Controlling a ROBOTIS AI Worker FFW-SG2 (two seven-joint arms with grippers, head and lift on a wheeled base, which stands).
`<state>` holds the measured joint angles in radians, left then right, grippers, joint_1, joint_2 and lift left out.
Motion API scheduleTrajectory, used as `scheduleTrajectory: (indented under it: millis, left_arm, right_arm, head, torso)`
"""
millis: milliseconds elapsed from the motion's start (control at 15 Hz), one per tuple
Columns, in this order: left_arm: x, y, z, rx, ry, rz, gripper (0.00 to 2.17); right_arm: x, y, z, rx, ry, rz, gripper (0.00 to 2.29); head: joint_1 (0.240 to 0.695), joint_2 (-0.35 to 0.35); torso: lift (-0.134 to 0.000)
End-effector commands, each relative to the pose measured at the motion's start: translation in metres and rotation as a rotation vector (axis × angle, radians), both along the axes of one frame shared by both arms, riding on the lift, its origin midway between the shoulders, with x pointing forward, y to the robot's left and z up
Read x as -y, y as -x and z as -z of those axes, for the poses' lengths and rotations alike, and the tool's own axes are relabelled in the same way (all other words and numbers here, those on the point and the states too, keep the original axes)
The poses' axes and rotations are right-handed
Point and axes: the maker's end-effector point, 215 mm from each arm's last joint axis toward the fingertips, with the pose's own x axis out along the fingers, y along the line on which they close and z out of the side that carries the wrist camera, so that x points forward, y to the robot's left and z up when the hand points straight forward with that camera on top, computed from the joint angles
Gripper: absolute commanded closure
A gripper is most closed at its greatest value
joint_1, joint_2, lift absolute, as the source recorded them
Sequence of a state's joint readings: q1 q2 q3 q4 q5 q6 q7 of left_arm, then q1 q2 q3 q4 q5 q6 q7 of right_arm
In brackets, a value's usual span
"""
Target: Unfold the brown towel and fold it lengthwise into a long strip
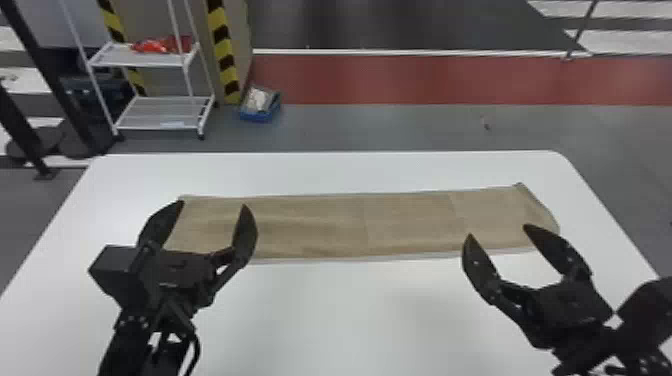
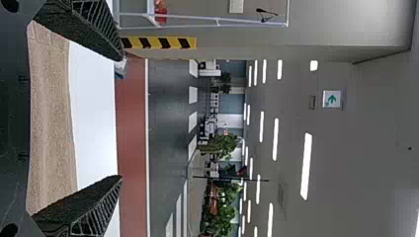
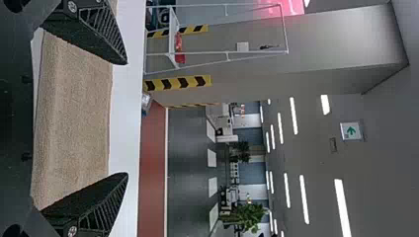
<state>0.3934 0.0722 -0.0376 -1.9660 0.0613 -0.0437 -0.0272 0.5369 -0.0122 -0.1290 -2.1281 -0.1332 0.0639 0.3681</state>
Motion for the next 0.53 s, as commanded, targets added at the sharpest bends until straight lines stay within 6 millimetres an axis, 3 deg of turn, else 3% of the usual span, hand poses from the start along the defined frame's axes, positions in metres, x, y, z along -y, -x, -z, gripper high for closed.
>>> scheduleTrajectory:
  millis: [0, 467]
  left_arm:
    - [0.0008, 0.0020, -0.0021, 0.003, 0.001, 0.002, 0.02]
    - [0.0001, 0.0057, 0.0003, -0.003, 0.001, 0.000, 0.02]
  right_arm:
    - [0.0018, -0.0001, 0.0002, 0.000, 0.000, 0.005, 0.08]
    - [0.0092, 0.0018, -0.0032, 0.004, -0.004, 0.018, 0.08]
  head:
    - [0.695, -0.010]
    - [0.695, -0.018]
  torso:
    - [-0.113]
    - [-0.113]
